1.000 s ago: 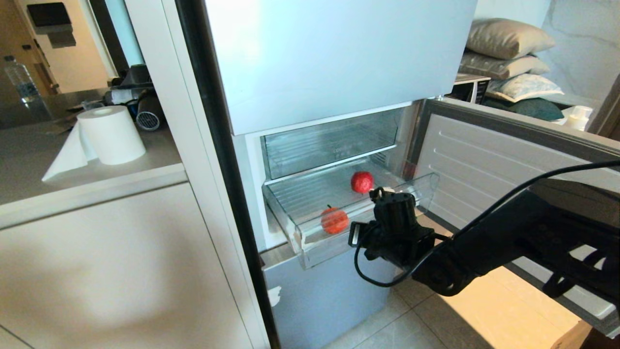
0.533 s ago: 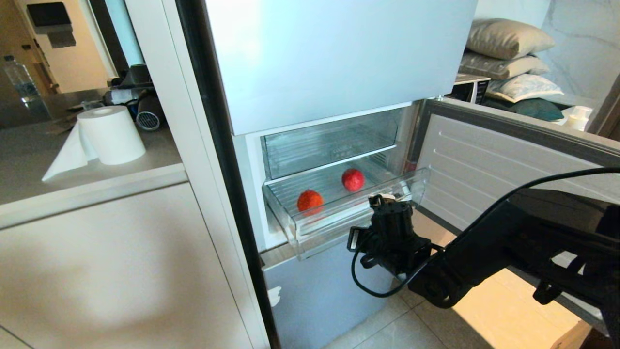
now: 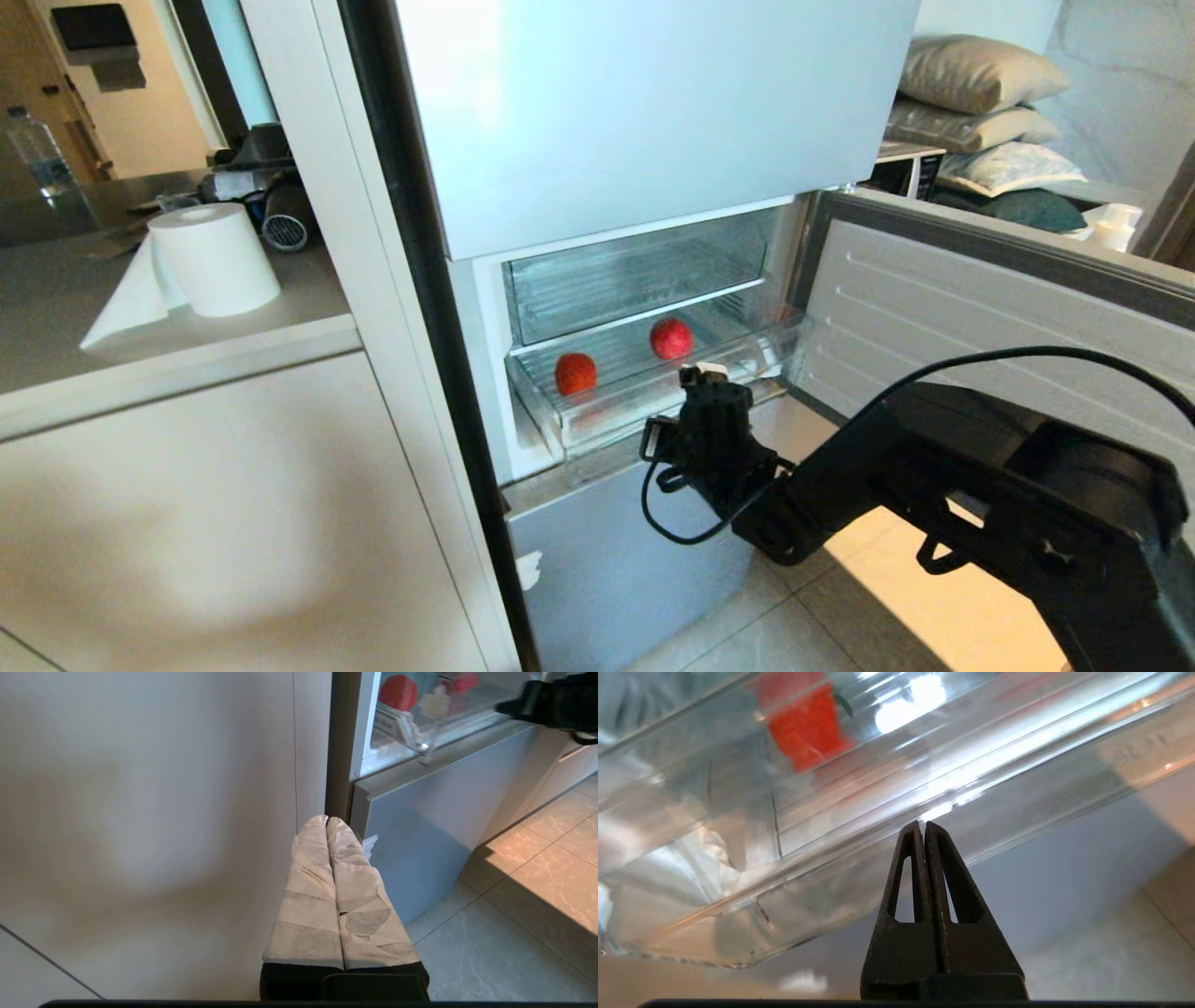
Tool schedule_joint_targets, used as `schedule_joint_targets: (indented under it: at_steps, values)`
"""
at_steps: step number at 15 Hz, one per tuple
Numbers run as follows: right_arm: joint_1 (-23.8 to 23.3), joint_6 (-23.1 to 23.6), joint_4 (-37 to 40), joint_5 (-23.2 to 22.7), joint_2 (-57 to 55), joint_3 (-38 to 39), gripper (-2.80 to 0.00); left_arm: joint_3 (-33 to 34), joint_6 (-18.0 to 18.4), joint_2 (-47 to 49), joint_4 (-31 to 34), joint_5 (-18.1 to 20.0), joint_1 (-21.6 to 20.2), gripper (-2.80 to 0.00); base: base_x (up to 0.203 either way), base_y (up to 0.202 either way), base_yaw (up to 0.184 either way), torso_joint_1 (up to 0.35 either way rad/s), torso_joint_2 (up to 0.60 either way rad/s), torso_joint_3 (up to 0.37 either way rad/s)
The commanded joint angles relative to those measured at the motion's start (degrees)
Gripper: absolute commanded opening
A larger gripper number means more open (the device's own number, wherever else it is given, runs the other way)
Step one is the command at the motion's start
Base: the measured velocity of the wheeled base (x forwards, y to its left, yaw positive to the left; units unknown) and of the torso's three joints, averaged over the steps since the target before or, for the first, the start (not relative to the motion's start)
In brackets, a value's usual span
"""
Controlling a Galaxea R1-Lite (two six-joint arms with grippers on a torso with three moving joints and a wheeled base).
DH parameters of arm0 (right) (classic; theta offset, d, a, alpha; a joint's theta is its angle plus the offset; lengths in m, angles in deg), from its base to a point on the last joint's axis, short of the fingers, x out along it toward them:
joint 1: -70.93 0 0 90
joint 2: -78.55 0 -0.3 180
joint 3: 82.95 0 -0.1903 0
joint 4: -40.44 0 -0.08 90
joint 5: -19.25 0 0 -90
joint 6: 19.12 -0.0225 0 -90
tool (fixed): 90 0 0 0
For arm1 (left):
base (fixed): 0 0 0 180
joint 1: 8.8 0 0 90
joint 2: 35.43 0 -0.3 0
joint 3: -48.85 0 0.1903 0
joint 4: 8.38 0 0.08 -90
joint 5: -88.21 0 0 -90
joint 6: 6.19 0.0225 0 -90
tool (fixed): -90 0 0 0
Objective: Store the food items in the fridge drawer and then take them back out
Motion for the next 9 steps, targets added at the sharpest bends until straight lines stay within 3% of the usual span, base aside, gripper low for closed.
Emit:
schedule_joint_targets:
  at_steps: [1,3,5,9]
  values:
    - [-0.01,0.34,-0.23,1.18,-4.53,-5.52,-2.80,-0.07,0.00,0.07,-0.01,0.00,-0.02,-2.80,0.000,0.000,0.000,0.000,0.00,0.000]
    - [-0.15,1.85,-0.13,2.46,-7.21,-11.26,-2.80,-0.07,0.00,0.07,-0.01,0.00,-0.02,-2.80,0.000,0.000,0.000,0.000,0.00,0.000]
    - [-0.35,2.29,-0.05,2.78,-7.37,-11.94,-2.80,-0.01,0.00,0.07,-0.01,0.03,-0.02,-2.80,0.000,0.000,0.000,0.000,0.00,0.000]
    - [1.04,2.02,-0.23,2.76,5.61,4.00,-2.80,0.02,0.00,0.07,-0.01,0.09,-0.02,-2.80,0.000,0.000,0.000,0.000,0.00,0.000]
